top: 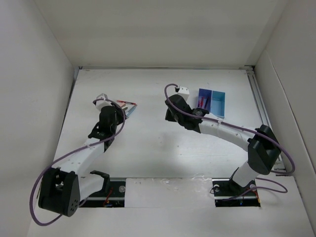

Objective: Sort the stationery into containers
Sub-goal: Pick up the pen from the center of the board.

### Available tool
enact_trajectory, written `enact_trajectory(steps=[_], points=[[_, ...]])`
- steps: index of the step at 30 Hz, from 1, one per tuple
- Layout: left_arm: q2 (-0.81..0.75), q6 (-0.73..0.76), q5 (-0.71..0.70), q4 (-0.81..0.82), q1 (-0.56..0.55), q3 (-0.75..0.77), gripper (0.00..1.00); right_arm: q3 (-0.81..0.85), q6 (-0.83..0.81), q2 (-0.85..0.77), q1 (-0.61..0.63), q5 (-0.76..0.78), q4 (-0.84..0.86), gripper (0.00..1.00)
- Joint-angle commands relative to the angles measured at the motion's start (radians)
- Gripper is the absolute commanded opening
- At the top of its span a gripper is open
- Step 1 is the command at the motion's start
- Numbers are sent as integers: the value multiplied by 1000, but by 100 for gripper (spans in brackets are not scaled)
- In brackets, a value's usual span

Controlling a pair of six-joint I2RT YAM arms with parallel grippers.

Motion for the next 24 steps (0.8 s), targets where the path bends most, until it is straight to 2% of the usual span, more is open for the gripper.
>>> enact_trajectory(steps=[1, 8, 11, 16, 24], points=[[67, 17, -71, -34, -5, 121, 22, -24, 10, 0, 1, -34, 86, 0], [301, -48, -64, -65, 58, 294, 24, -37, 10, -9, 1, -34, 97, 0], [447, -83, -108, -130, 58, 397, 27, -58, 19, -31, -10, -43, 109, 0], [599, -139, -119, -219, 77, 550, 28, -67, 19, -52, -30, -54, 109, 0], [676, -210, -7, -181, 201, 586, 29, -77, 19, -62, -39, -83, 118, 0]])
